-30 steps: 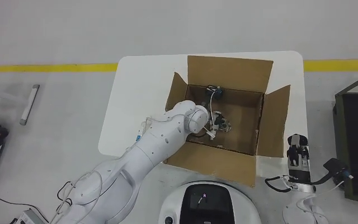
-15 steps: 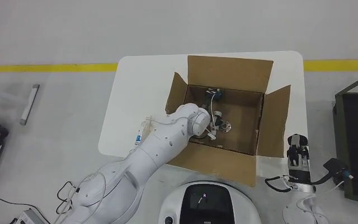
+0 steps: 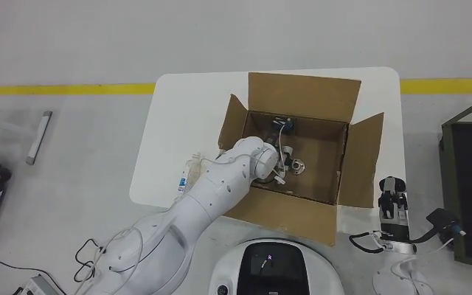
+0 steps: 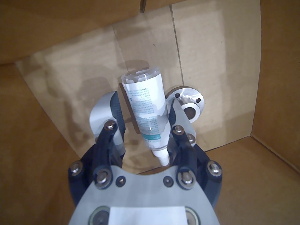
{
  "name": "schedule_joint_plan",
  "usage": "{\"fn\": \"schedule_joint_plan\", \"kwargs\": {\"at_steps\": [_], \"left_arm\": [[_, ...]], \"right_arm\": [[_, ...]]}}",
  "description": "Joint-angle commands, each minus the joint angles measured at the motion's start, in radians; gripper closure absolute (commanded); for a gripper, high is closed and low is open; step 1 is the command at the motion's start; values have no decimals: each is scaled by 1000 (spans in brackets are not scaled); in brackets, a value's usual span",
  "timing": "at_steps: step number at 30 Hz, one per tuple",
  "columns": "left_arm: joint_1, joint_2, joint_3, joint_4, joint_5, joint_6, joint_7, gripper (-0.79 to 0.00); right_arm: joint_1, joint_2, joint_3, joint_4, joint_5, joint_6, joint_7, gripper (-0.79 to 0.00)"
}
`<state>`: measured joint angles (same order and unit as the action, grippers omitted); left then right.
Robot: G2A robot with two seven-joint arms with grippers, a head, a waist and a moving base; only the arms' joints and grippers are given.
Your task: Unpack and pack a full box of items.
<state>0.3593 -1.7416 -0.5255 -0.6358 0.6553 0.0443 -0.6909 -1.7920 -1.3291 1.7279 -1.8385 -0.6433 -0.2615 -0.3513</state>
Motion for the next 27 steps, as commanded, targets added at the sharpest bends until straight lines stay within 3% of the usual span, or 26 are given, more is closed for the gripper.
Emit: {"fn": "schedule_joint_plan", "kwargs": {"at_steps": [1, 2, 10, 14, 15, 16, 22, 27], "left_arm": [[0, -3, -3, 5, 2, -2, -1, -422], [-1, -5, -5, 6, 4, -3, -2, -443], [2, -16, -20, 29, 12, -7, -8, -379], [1, -22, -25, 37, 22, -9, -7, -188], [1, -23, -27, 39, 24, -10, -7, -37], [1, -24, -28, 40, 25, -11, -7, 0], [-9, -27, -41, 9, 47, -17, -19, 0], [-10, -14, -69, -71, 63, -17, -60, 0]], "right_arm": [[0, 0, 0, 0, 0, 0, 0, 0], [0, 0, 0, 0, 0, 0, 0, 0], [0, 0, 0, 0, 0, 0, 0, 0], [0, 0, 0, 0, 0, 0, 0, 0], [0, 0, 0, 0, 0, 0, 0, 0], [0, 0, 0, 0, 0, 0, 0, 0], [0, 0, 0, 0, 0, 0, 0, 0], [0, 0, 0, 0, 0, 0, 0, 0]]}}
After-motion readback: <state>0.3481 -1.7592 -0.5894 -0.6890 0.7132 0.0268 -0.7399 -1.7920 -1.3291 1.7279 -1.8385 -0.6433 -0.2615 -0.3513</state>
